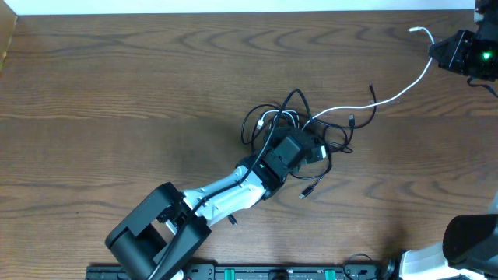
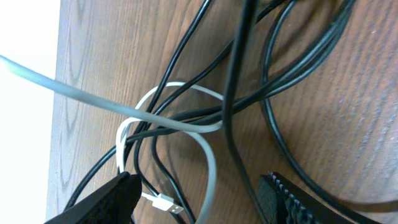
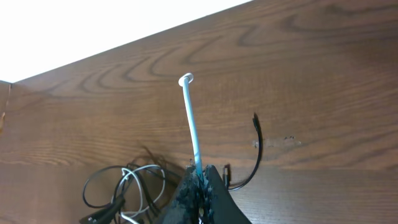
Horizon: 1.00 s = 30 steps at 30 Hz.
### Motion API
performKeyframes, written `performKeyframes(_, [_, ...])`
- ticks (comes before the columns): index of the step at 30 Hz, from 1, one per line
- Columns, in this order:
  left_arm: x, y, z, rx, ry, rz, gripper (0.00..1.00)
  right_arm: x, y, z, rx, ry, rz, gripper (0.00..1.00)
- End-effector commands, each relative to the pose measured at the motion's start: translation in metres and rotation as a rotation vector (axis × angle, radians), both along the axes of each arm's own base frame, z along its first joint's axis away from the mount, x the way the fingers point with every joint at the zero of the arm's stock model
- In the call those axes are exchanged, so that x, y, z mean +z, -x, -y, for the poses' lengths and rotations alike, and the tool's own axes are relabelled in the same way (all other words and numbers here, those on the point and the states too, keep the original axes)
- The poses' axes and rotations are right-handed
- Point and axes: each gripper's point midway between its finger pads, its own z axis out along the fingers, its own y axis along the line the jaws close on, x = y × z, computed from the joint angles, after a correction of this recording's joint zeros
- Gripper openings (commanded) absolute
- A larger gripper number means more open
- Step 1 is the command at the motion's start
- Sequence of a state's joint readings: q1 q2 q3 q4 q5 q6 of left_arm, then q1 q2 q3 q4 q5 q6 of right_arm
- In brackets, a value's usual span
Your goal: Untangle cables
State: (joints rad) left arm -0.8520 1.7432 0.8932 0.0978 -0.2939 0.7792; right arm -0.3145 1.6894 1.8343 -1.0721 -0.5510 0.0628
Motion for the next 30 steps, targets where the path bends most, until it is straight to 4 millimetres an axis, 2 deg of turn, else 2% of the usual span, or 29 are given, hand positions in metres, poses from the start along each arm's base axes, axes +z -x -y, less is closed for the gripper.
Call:
performKeyframes(1, [0.01, -0.013, -0.003, 0.014, 0.008, 0.032, 0.64, 0.005, -0.001, -0.004, 0.021, 0.013, 0.016, 0.01])
performKeyframes(2, [0.011, -0.015, -0.004, 0.019, 0.012, 0.036, 0.63, 0.005, -0.001, -0.004, 0.021, 0.013, 0.016, 0.01])
performKeyframes(3, [0.011, -0.016, -0.004, 0.022, 0.015, 0.038, 0.56, 0.005, -0.001, -0.004, 0.021, 0.013, 0.016, 0.01])
performKeyframes(4, [0.013, -0.018, -0.005, 0.026, 0.02, 0.043, 0.49, 0.005, -0.001, -0.004, 0.021, 0.013, 0.016, 0.01])
performKeyframes(5, [0.013, -0.02, -0.006, 0.031, 0.024, 0.047, 0.37, 0.004, -0.001, -0.004, 0.021, 0.013, 0.015, 0.01])
performKeyframes(6, [0.014, -0.021, -0.007, 0.035, 0.027, 0.049, 0.32, 0.004, 0.0, -0.004, 0.021, 0.012, 0.014, 0.01])
performKeyframes(11, [0.015, -0.025, -0.01, 0.046, 0.03, 0.053, 0.31, 0.004, 0.0, -0.004, 0.021, 0.012, 0.011, 0.01])
performKeyframes(16, [0.02, -0.028, -0.007, 0.056, 0.061, 0.071, 0.25, 0.004, 0.001, -0.004, 0.021, 0.011, 0.009, 0.01])
performKeyframes(20, [0.043, -0.046, -0.009, 0.186, 0.172, 0.159, 0.19, 0.004, 0.0, -0.004, 0.021, 0.011, 0.009, 0.01])
performKeyframes(23, [0.061, -0.058, -0.02, 0.313, 0.242, 0.24, 0.08, 0.004, 0.0, -0.004, 0.023, 0.013, 0.01, 0.01])
performKeyframes(26, [0.075, -0.068, -0.037, 0.441, 0.298, 0.304, 0.08, 0.004, 0.0, -0.004, 0.023, 0.013, 0.01, 0.01])
performKeyframes(30, [0.09, -0.076, -0.069, 0.648, 0.395, 0.367, 0.08, 0.004, 0.0, -0.004, 0.023, 0.014, 0.01, 0.01])
